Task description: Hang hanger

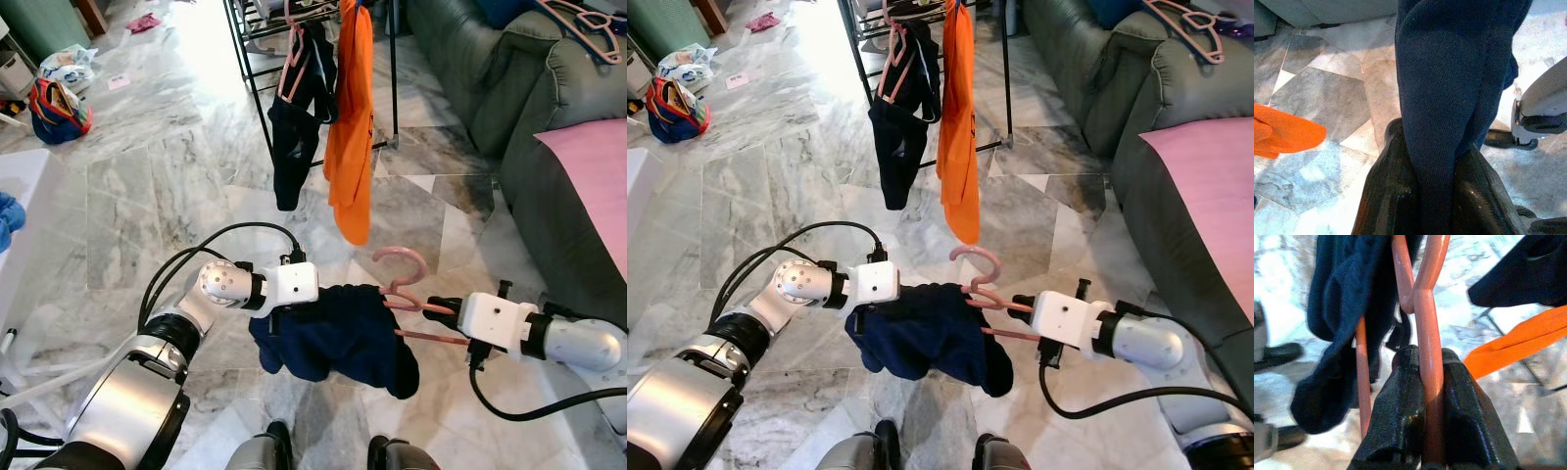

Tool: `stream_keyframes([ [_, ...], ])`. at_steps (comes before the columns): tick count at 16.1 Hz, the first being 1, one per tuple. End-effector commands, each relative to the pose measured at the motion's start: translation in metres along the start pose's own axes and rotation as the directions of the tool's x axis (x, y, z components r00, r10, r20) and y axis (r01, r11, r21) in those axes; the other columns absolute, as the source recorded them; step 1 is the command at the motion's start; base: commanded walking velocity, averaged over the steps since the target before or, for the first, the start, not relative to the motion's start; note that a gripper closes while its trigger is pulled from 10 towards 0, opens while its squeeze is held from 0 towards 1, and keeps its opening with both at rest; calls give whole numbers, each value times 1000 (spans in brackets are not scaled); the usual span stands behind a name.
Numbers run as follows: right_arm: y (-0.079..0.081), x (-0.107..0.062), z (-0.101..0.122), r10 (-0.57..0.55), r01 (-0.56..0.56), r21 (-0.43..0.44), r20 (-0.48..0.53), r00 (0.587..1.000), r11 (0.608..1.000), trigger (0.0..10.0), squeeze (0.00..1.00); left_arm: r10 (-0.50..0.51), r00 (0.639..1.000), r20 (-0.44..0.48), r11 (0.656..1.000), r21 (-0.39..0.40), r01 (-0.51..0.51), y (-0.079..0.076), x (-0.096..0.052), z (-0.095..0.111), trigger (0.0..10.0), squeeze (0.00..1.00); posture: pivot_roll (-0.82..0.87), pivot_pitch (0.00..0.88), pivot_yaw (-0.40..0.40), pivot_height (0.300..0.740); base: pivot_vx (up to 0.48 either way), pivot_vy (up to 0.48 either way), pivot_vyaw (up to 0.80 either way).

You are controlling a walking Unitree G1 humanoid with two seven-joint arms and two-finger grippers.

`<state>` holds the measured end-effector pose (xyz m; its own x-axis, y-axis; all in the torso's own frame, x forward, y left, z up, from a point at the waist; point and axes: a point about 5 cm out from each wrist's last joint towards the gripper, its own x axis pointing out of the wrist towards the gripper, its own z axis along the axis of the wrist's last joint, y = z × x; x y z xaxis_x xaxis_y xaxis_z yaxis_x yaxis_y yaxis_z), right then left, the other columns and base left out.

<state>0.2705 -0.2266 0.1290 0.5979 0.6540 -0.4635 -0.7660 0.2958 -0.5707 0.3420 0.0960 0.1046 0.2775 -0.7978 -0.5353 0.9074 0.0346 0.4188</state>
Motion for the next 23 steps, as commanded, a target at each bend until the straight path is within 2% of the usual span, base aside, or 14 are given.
stream_keyframes([
  [1,-5,-3,6,30,-30,13,22,999,999,10000,1000,10,999,31,999,-37,-9,-3,1,-1,0,0,-124,224,88,740,0,0,0],
  [3,-11,-9,4,34,-34,-15,-11,999,999,10000,1000,32,999,16,998,-50,-32,-2,-2,-5,0,0,-124,224,86,740,0,0,0],
  [7,-33,-29,10,-35,34,-33,-37,999,999,10000,1000,97,995,-19,993,-60,-98,4,-16,-15,0,0,-125,224,88,740,0,0,0],
  [11,-32,-37,6,-40,37,-40,-74,996,999,10000,1000,112,993,-37,991,-66,-114,6,-22,-19,0,0,-127,222,94,740,0,0,0],
  [12,-37,-43,9,-71,69,-28,-69,995,997,10000,1000,140,989,-51,986,-78,-144,9,-27,-22,0,0,-130,222,95,740,0,0,0],
  [13,-41,-48,15,-113,113,2,-40,993,994,10000,1000,182,981,-68,978,-90,-188,13,-33,-25,0,0,-130,221,94,740,0,0,0],
  [15,-40,-51,24,-169,166,77,32,985,983,10000,1000,262,961,-91,957,-102,-271,20,-42,-29,0,0,-130,218,93,740,0,0,0],
  [16,-31,-50,26,-190,181,127,60,980,975,10000,1000,315,943,-103,940,-100,-325,26,-48,-30,0,0,-130,218,92,740,0,0,0],
  [19,-17,-43,28,-235,208,224,104,966,952,10000,1000,358,926,-118,922,-110,-370,30,-55,-33,0,0,-133,216,95,740,0,0,0],
  [20,-15,-41,30,-289,238,305,132,948,922,10000,1000,380,918,-115,912,-122,-393,32,-58,-33,0,0,-135,214,94,740,0,0,0],
  [21,-15,-40,30,-299,244,321,135,945,915,10000,1000,386,916,-114,909,-126,-398,32,-59,-33,0,0,-135,214,94,740,0,0,0],
  [22,-4,-30,19,-366,290,435,101,925,853,10000,1000,398,916,-51,892,-209,-400,37,-60,-28,0,0,-131,215,92,740,0,0,0],
  [23,1,-24,11,-405,313,508,78,911,802,10000,1000,391,920,-17,893,-235,-384,38,-60,-25,0,0,-125,217,89,740,0,0,0],
])
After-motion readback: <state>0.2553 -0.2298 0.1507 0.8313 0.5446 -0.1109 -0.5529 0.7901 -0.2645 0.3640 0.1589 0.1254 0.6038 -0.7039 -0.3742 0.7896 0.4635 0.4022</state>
